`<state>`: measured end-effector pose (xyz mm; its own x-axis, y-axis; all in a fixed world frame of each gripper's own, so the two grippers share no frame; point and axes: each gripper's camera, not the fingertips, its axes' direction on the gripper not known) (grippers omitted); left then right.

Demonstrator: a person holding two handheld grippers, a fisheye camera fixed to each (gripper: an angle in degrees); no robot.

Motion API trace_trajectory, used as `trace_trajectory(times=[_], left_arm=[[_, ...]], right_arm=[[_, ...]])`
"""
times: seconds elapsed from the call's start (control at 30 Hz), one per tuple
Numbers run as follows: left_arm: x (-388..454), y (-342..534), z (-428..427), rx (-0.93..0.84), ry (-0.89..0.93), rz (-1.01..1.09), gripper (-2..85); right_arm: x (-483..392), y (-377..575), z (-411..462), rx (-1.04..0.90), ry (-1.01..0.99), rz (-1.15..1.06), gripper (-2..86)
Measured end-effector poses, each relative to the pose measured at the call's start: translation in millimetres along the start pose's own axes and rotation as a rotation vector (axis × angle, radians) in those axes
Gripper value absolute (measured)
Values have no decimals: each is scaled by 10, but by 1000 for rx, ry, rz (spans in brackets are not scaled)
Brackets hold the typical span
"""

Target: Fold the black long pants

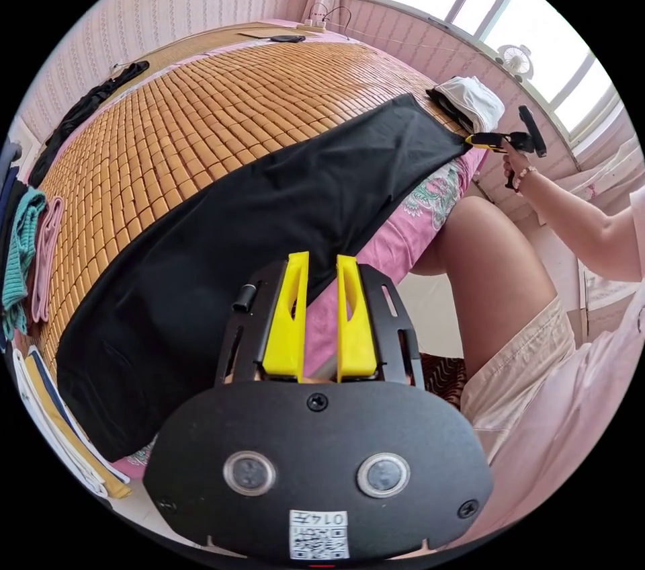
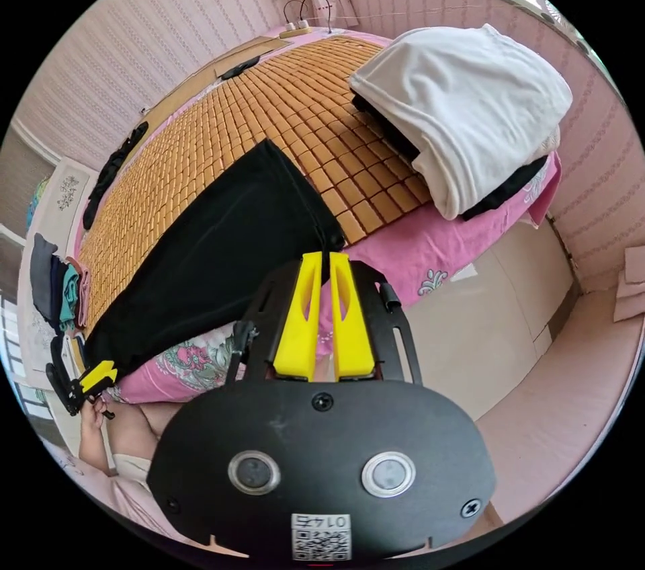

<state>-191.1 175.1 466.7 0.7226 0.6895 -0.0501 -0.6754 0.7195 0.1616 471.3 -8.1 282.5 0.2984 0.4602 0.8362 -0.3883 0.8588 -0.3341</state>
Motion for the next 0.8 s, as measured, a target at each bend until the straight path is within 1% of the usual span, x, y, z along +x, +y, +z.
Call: trace_trajectory(times=[0.1,0.23,0.3,0.33,0.37,0.4,0.47,0.53,0.6,0.63,0.67,0.7,0.73,0.77,0.8], left_arm=[[92,-65,99,-15,-2,19,74],[203,-110,232,-29,-15,45,76],[231,-121,355,-47,-17,41,76],[235,-121,386,-50,-18,39,76],[241,-116,453,-60,-25,35,76],[242,-107,522,-72,-28,31,76],[238,-87,575,-57,-20,16,75],[252,-96,584,-53,-9,2,74],[377,-127,491,-6,-9,22,70],[425,-136,463,13,-7,36,68],[523,-160,438,44,-6,60,64],[610,-196,469,65,1,74,63],[647,-216,507,68,5,79,62],[711,-256,616,65,13,81,61],[769,-288,753,49,15,84,58]], right_arm=[[154,-110,-138,-1,-11,-22,18],[447,-202,-221,29,-6,37,24],[507,-269,-136,-37,-25,-2,34],[523,-309,-68,-102,-27,-37,48],[528,-324,-59,-126,23,-55,62],[532,-328,-81,-123,51,-58,68],[546,-332,-297,-48,125,-28,81],[390,-335,-484,29,173,-72,76],[14,-329,-566,66,142,-203,34],[-360,-316,-517,31,51,-342,20],[-812,-271,-376,-58,-60,-502,10],[-1044,-232,-286,-109,-111,-578,7],[-1545,-104,-84,-208,-197,-733,3],[-2030,66,105,-287,-244,-890,0],[-2248,151,185,-307,-243,-958,-1]])
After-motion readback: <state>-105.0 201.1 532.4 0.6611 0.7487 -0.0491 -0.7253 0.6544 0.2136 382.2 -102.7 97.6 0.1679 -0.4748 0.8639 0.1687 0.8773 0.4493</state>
